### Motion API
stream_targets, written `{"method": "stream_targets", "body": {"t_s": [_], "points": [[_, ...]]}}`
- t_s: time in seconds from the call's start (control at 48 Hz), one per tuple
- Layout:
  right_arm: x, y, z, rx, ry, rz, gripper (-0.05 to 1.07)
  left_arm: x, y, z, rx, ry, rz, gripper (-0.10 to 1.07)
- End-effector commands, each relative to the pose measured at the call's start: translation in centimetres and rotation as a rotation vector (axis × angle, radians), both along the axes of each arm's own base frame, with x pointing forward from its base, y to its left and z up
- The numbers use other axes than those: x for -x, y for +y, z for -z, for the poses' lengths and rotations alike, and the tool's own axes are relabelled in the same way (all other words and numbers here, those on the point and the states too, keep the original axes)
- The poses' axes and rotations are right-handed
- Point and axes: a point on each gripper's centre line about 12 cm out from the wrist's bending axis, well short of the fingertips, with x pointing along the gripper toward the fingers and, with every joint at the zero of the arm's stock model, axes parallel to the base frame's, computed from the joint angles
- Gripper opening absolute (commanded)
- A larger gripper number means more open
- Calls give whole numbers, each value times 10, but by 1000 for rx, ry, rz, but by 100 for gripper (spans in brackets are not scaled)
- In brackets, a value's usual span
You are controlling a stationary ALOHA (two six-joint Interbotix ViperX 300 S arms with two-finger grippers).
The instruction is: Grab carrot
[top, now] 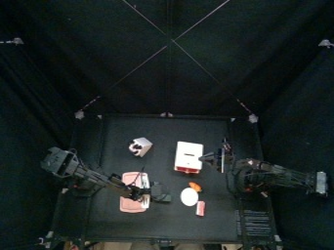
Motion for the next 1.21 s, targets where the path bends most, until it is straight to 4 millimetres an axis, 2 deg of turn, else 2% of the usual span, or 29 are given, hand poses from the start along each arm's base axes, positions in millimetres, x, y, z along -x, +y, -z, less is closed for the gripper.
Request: {"method": "stream_targets", "body": {"t_s": [0.0, 0.083, 0.229, 0.417, 0.521, 0.688, 0.875, 1.042, 1.188], "points": [[-21, -6, -7, -21, 16, -6, 50, 6, 3, -18, 6, -70, 24, 87], [-35, -11, -11, -32, 25, -6, 50, 14, 8, -21, 4, -99, 39, 87], [-46, -23, -27, -31, -6, 31, 50, 27, 23, -26, 13, -162, 54, 87], [-43, -52, -45, 40, -54, 177, 50, 33, 53, -32, 83, -292, 36, 87], [-39, -61, -46, 107, -60, 253, 50, 36, 67, -33, 124, -363, 33, 87], [-32, -69, -37, 159, -53, 342, 50, 41, 84, -33, 162, -437, 19, 87], [-22, -72, -29, 267, -76, 484, 50, 42, 86, -31, 151, -451, 41, 87], [-17, -69, -35, 332, -107, 587, 50, 42, 85, -28, 127, -444, 67, 87], [-8, -70, -32, 349, -24, 724, 50, 42, 85, -23, 128, -432, 70, 87]]}}
